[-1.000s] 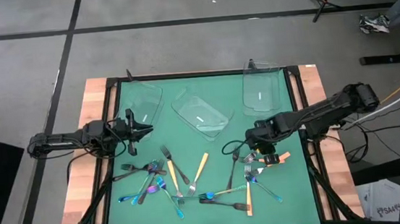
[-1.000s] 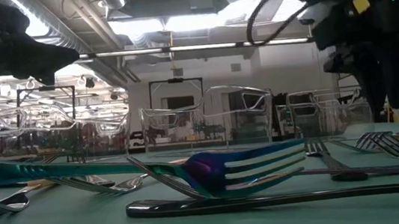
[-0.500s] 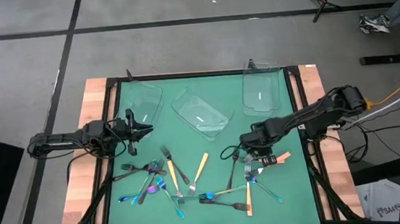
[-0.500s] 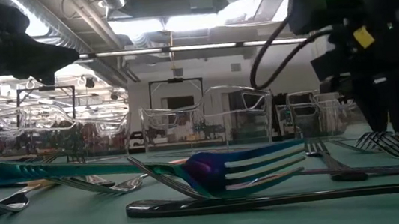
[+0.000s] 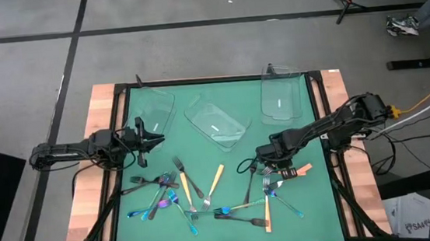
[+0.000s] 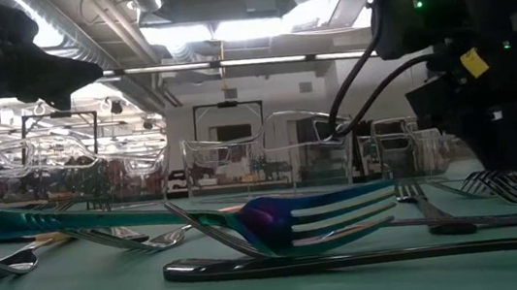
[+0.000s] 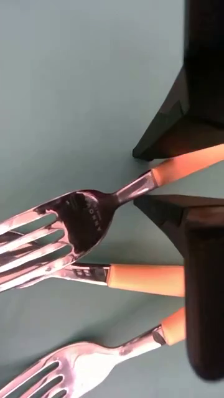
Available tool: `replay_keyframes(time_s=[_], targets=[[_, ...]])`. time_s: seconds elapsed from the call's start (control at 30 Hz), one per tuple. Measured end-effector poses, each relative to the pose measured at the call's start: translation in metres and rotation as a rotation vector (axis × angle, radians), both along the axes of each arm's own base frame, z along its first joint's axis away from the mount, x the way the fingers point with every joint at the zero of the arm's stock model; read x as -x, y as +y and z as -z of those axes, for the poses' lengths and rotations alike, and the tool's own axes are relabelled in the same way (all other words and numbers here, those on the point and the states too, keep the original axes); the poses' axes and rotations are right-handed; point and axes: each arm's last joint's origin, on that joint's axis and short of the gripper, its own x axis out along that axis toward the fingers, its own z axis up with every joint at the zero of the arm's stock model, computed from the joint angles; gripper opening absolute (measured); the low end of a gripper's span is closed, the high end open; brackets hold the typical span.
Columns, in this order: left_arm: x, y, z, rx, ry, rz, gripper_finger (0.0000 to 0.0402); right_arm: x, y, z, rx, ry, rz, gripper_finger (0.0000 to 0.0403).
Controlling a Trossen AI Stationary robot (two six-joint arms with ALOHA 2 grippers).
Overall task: Sort silverware by color (type)
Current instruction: Put the orange fork into the right transparent bin
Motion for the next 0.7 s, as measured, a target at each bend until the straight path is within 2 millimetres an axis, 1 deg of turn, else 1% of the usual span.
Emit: replay_keyframes(time_s=[0.13,0.23,0.7], targets=[[0.0,0.0,0.0,0.0,0.0,0.0,0.0046,0.0001,0.0,0.0001,0.0,0.001,-0.002,0.0058],[0.0,0.0,0.0,0.0,0.0,0.0,0.0046,0.0001,0.0,0.0002,0.0,0.002,-0.002,0.0049],[0.0,0.0,0.0,0.001,0.0,0.0,0.0046,0.0006,-0.0001,0.0001,0.001,0.007,-0.001,0.0044]])
